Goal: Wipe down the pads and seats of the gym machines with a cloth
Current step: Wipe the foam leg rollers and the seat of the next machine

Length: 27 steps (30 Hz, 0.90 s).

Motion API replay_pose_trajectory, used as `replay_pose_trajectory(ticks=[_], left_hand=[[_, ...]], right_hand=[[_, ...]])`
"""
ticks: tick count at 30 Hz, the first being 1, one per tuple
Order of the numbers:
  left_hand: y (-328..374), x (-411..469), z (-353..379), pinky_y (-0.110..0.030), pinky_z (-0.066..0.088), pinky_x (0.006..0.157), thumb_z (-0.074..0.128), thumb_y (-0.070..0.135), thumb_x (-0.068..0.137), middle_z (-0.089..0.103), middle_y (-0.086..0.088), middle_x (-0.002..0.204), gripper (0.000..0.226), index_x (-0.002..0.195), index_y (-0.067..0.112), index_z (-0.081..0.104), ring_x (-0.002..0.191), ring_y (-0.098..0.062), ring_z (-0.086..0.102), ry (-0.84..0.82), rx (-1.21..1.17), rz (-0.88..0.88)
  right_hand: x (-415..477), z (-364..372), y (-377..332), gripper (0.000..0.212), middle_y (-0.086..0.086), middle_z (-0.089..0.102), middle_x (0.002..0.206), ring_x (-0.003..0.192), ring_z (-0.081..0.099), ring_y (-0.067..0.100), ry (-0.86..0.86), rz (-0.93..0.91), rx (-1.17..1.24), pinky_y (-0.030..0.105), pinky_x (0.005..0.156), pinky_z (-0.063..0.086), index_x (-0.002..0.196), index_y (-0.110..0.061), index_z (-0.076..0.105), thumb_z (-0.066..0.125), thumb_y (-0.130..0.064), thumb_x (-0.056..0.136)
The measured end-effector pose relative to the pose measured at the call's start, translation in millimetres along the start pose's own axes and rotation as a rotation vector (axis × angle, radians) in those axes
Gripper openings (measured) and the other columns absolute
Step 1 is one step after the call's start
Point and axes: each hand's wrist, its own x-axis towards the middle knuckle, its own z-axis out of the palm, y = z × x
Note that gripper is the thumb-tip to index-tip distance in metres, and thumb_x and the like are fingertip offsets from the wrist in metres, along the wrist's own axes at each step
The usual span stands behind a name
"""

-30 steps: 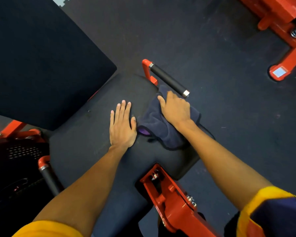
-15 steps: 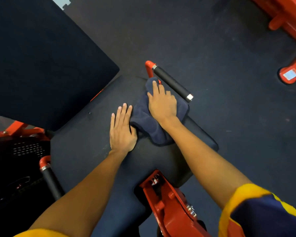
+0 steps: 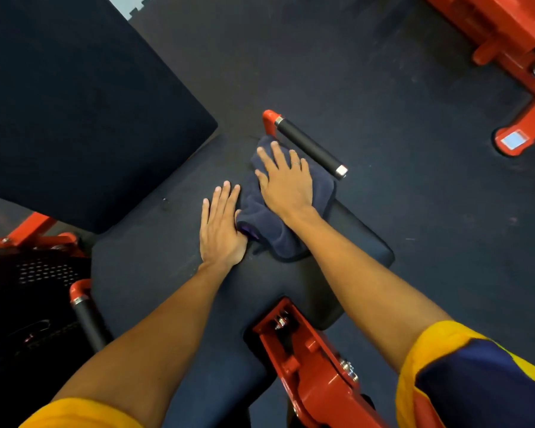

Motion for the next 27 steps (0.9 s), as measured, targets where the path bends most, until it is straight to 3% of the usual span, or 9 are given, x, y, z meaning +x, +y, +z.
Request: replay_pose_trajectory(ticks=[2, 5, 8, 13, 20, 23, 27], left_hand=[[1.7, 1.9, -0.6, -0.043, -0.001, 0.127, 0.021, 0.032, 0.101, 0.013, 0.004, 0.169, 0.06, 0.161, 0.025, 0.022, 0.156, -0.01, 0.003, -0.002, -0.012, -0.025], [9.0, 2.8, -0.5, -0.045, -0.002, 0.127, 0.027, 0.03, 0.105, 0.012, 0.003, 0.169, 0.055, 0.16, 0.026, 0.023, 0.156, -0.013, 0.004, -0.005, -0.011, -0.045], [10.3, -0.7, -4.9, -0.044, -0.004, 0.127, 0.032, 0.027, 0.106, 0.01, 0.003, 0.169, 0.055, 0.16, 0.026, 0.023, 0.156, -0.013, 0.003, 0.002, 0.009, -0.067], [11.6, 3.8, -6.3, -0.044, -0.006, 0.126, 0.029, 0.03, 0.108, 0.006, 0.003, 0.17, 0.055, 0.161, 0.028, 0.017, 0.156, -0.015, 0.001, -0.055, 0.061, -0.09], [-9.7, -16.3, -17.9, -0.041, -0.006, 0.126, 0.024, 0.032, 0.109, 0.003, 0.001, 0.17, 0.053, 0.161, 0.027, 0.016, 0.156, -0.016, -0.003, -0.059, 0.049, -0.103], [-14.3, -9.0, -20.2, -0.039, -0.003, 0.127, 0.028, 0.031, 0.108, 0.007, -0.001, 0.17, 0.053, 0.161, 0.026, 0.021, 0.156, -0.017, 0.0, -0.033, 0.003, -0.136], [-17.4, 9.1, -19.5, -0.038, -0.002, 0.127, 0.032, 0.031, 0.107, 0.008, -0.003, 0.17, 0.054, 0.16, 0.025, 0.022, 0.156, -0.02, 0.002, -0.013, 0.02, -0.173]], right_hand=[[-36.6, 7.9, 3.3, 0.058, 0.001, 0.016, 0.171, 0.156, 0.013, 0.037, -0.001, -0.12, -0.045, 0.052, 0.126, 0.01, 0.162, -0.03, 0.02, 0.033, -0.045, 0.108], [-90.1, 18.1, 8.7, 0.057, 0.003, 0.029, 0.167, 0.156, 0.018, 0.033, 0.036, -0.208, -0.046, 0.049, 0.127, 0.01, 0.159, -0.025, 0.033, 0.037, -0.045, 0.106], [-90.6, 15.8, 16.3, 0.056, 0.002, 0.03, 0.166, 0.155, 0.022, 0.029, 0.041, -0.19, -0.044, 0.046, 0.126, 0.008, 0.158, -0.026, 0.037, 0.034, -0.045, 0.105], [-42.2, 0.6, -2.1, 0.058, 0.003, 0.006, 0.172, 0.158, 0.002, 0.03, 0.015, 0.067, -0.02, 0.049, 0.127, -0.001, 0.164, -0.026, 0.017, 0.028, -0.046, 0.11], [-123.8, 13.6, -21.6, 0.081, 0.002, 0.018, 0.17, 0.158, 0.007, 0.025, -0.009, -0.107, 0.012, 0.048, 0.128, 0.0, 0.161, -0.023, 0.027, 0.026, -0.069, 0.094], [-115.6, 12.9, -10.0, 0.075, 0.001, 0.017, 0.17, 0.158, 0.007, 0.025, 0.001, -0.141, -0.047, 0.048, 0.128, 0.003, 0.162, -0.027, 0.025, 0.027, -0.067, 0.098], [-47.2, 6.0, -8.8, 0.062, 0.0, 0.01, 0.172, 0.158, 0.004, 0.026, 0.025, -0.044, -0.047, 0.049, 0.127, 0.0, 0.163, -0.03, 0.02, 0.029, -0.055, 0.107]])
